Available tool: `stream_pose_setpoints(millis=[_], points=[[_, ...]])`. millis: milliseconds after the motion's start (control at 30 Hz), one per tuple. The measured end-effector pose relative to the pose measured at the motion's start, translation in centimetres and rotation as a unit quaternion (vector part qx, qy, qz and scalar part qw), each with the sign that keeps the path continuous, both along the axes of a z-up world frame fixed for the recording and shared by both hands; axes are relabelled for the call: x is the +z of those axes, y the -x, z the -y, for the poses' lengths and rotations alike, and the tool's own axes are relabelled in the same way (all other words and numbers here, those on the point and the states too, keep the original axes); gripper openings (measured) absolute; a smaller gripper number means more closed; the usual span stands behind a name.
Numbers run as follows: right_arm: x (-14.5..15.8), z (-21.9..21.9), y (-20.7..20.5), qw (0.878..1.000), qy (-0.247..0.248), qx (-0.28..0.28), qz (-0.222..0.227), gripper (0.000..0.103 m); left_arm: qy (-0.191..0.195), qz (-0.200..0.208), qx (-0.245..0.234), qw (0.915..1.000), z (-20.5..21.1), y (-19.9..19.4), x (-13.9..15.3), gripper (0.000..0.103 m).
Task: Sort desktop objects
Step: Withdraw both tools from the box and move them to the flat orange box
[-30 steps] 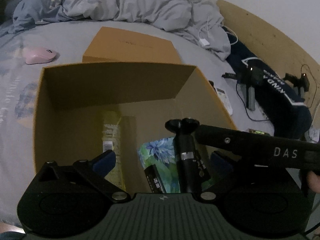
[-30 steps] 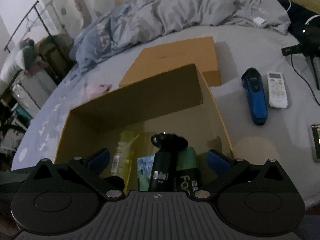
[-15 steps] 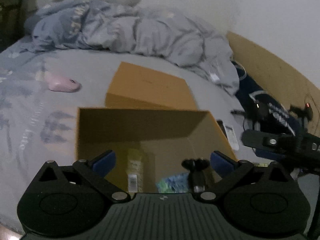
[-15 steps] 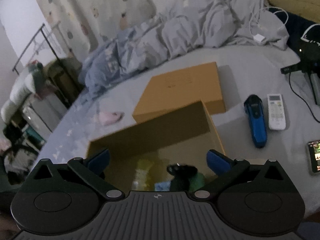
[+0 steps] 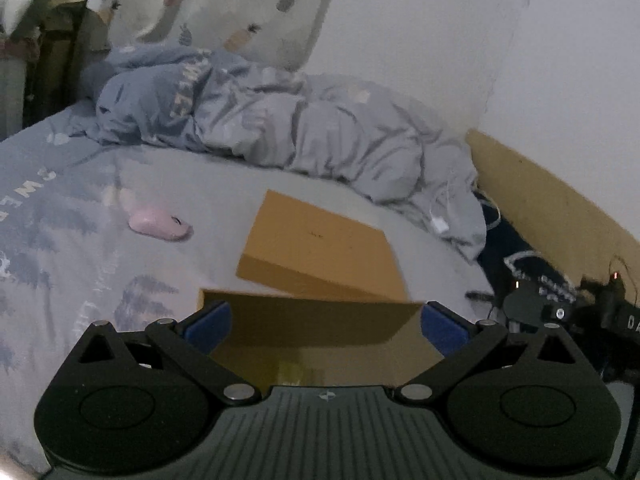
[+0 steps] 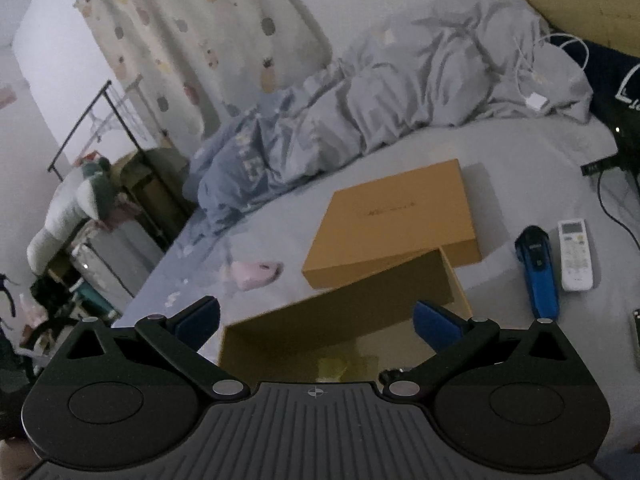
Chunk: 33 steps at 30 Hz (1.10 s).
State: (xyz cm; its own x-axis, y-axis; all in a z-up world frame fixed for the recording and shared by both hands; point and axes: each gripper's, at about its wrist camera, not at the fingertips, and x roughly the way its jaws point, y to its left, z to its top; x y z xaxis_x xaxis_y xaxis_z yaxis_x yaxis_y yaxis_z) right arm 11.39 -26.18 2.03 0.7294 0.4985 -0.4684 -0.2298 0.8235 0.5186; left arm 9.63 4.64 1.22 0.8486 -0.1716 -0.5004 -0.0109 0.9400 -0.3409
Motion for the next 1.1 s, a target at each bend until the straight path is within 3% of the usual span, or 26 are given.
stream_pose_setpoints(millis=[333,600,900,1100], points=[[3.6,0.5,-2.6,0.999,-0.044,-0.013,0.012,0.103,-0.015,0.037,0.032,0.9987,-2.8,-1.6,5.2,0.103],[7.9,-0.1,-5.4,0.998,-0.042,0.001,0.048,0.103,-0.042,0.062,0.048,0.996,-3.8,-4.1,8.8,0.103],[10.7,-0.7,-9.7,0.997,-0.031,0.015,0.071,0.103,-0.064,0.082,0.06,0.9927,-4.9,-7.2,10.7,0.103],[10.9,-0.8,-13.0,0.996,-0.03,0.014,0.085,0.103,-0.08,0.09,0.072,0.9902,-5.4,-9.6,10.6,0.103]])
